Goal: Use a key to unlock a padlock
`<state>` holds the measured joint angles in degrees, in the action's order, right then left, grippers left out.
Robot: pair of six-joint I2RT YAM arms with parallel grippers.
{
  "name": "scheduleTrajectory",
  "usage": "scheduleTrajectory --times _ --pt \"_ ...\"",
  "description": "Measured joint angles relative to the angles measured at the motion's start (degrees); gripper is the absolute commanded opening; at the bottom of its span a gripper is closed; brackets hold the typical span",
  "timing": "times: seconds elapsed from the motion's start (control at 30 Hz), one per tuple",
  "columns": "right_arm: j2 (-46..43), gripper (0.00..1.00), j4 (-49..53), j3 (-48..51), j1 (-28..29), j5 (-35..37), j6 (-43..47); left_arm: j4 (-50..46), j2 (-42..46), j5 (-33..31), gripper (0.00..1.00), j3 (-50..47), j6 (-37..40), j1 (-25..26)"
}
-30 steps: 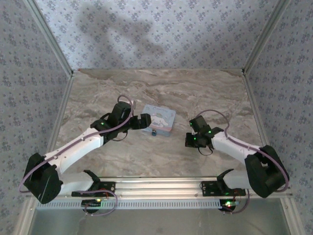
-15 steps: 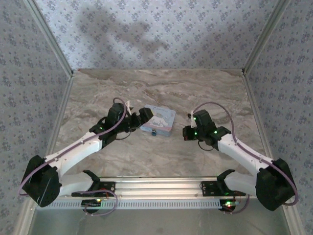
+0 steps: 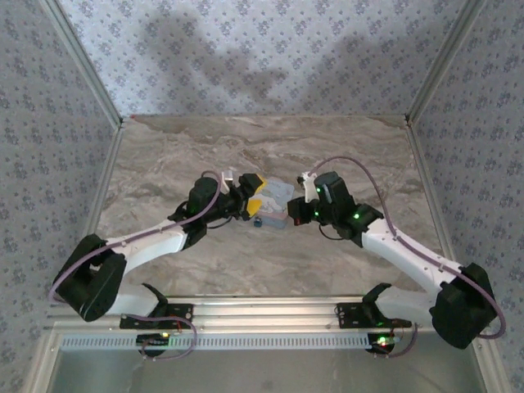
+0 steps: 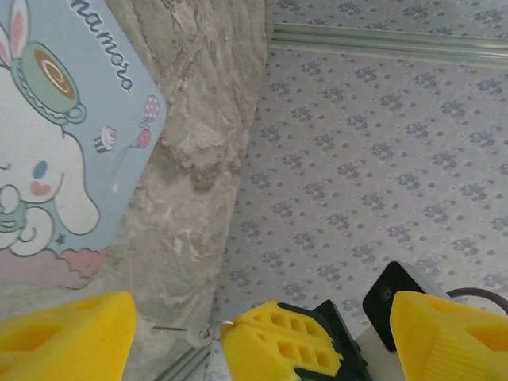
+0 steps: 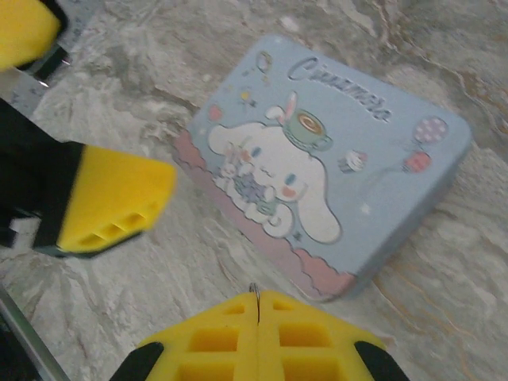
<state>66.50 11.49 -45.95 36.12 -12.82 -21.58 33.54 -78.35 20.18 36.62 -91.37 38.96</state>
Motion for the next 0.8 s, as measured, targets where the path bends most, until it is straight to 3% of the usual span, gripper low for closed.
scheduleTrajectory --times 0.23,0.6,0.8 --pt "3.23 0.00 -2.29 -3.37 2.08 -0.04 0.28 8.22 -4.92 0.02 0.83 -0.39 -6.54 2.08" --pt "5.20 0.00 -4.50 -5.01 3.45 -0.02 0.68 13.35 -7.08 0.00 0.83 -0.44 -10.10 3.26" --pt "5.20 0.00 -4.48 -5.01 3.56 -0.02 0.68 15.43 -8.41 -0.04 0.73 -0.52 -11.34 3.58"
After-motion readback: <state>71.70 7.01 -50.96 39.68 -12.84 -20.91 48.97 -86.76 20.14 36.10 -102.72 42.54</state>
